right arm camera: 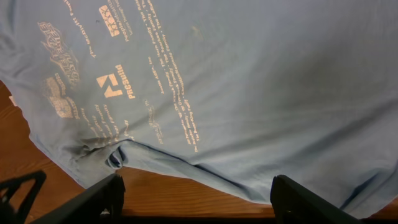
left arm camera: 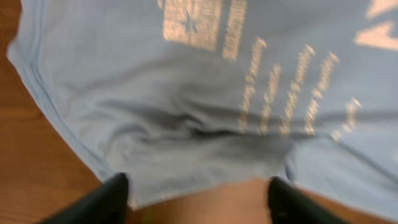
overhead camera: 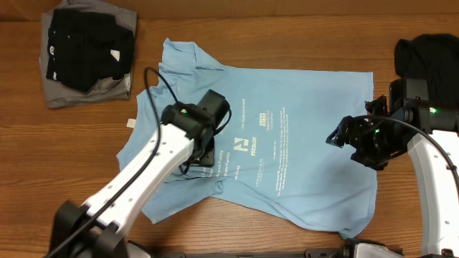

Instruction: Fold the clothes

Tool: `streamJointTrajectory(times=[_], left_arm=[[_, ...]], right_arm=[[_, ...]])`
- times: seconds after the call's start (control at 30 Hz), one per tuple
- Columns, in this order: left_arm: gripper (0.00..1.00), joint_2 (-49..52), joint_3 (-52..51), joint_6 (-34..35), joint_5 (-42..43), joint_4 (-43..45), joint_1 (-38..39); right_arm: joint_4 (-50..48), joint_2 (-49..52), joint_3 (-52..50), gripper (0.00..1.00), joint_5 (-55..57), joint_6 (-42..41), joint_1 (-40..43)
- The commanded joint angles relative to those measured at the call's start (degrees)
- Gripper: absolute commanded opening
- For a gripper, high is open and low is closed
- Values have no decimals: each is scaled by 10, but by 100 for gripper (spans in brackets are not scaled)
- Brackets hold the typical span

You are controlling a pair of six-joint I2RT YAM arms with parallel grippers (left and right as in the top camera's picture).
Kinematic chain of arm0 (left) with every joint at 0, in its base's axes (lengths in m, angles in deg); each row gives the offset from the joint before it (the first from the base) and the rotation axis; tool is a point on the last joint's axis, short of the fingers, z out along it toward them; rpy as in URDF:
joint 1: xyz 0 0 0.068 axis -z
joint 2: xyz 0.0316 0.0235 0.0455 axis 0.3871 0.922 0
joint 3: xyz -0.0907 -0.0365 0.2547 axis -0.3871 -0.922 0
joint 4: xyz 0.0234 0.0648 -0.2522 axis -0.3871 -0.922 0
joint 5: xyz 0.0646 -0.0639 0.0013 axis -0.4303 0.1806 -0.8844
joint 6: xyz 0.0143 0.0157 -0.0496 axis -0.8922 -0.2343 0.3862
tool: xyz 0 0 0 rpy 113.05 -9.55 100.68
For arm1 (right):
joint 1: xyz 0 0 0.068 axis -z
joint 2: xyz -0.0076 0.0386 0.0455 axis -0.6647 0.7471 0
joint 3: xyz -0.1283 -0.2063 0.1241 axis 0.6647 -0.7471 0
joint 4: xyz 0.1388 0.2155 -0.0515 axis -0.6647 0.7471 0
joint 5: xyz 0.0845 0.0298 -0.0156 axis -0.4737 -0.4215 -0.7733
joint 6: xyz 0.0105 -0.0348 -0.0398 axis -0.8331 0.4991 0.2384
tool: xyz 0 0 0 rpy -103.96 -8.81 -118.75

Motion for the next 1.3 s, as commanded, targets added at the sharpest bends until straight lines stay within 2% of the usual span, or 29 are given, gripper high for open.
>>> streamJointTrajectory(times=[0.0,0.07,0.17,0.43,0.63,0.77,0.93,1.1,1.27], left_arm=[[89,-31,6,-9,77,-55,17],[96,-31,-10,0,77,-83,34],[94,-30,-57,19,95,-82,58],[85,-30,-191,67,127,2,71],[85,-30,-263,112,109,86,69],[86,-30,-300,115,100,134,68],[90,-30,-302,122,106,152,41],[86,-30,-301,116,107,171,-10],[86,-30,-302,81,123,192,-37]], right_arm=[[-6,-12,6,80,2,0,-3],[-8,-12,6,80,2,0,-3],[-14,-12,5,81,2,0,-3],[-13,-12,5,82,6,0,-3],[-10,-12,5,82,13,2,-3],[-4,-12,5,82,13,2,-3],[-2,-12,5,82,14,2,-3],[-4,-12,5,82,14,2,-3],[-2,-12,5,82,14,2,-3]])
